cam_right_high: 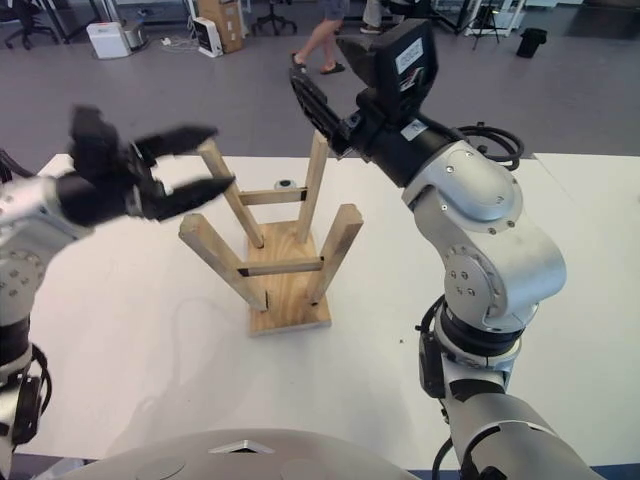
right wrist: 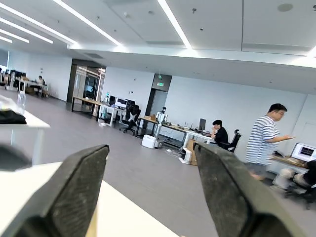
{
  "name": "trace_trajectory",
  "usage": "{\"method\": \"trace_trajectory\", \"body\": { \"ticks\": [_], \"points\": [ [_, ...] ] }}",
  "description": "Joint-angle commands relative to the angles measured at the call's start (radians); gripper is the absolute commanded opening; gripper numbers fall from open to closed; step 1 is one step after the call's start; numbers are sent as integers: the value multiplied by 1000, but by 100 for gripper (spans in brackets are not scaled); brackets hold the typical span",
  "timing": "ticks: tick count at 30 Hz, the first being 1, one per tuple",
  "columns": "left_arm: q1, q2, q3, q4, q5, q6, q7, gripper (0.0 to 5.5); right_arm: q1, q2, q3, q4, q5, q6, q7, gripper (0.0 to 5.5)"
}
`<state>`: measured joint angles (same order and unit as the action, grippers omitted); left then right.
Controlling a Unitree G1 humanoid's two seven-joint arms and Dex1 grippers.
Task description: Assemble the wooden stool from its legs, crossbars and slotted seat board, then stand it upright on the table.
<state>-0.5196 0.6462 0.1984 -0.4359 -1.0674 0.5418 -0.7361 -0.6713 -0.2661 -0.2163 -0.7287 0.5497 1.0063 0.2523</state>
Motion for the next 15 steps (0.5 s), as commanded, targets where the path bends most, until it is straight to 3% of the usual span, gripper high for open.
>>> {"method": "trace_trajectory", "body": {
  "ticks": [1, 4, 7, 9, 12, 15],
  "points": [
    [-46, -28, 7, -3, -50, 69, 152, 382, -5, 57, -107, -7, 107, 59, -81, 320],
    [199, 21, -168, -27, 93, 226, 265, 382, 292, 76, 17, 2, 90, 92, -98, 320],
    [506, 42, -398, -39, 263, 219, 245, 382, 523, 74, 135, 35, 58, 58, -86, 320],
    [564, 15, -413, -17, 280, 186, 257, 382, 540, 67, 140, 53, 54, 33, -75, 320],
    [497, -7, -385, 29, 290, 136, 269, 382, 515, 65, 142, 61, 75, 4, -71, 320],
    [376, -12, -302, 30, 251, 92, 258, 382, 386, 137, -17, 70, 263, -23, -118, 320]
  ]
}}
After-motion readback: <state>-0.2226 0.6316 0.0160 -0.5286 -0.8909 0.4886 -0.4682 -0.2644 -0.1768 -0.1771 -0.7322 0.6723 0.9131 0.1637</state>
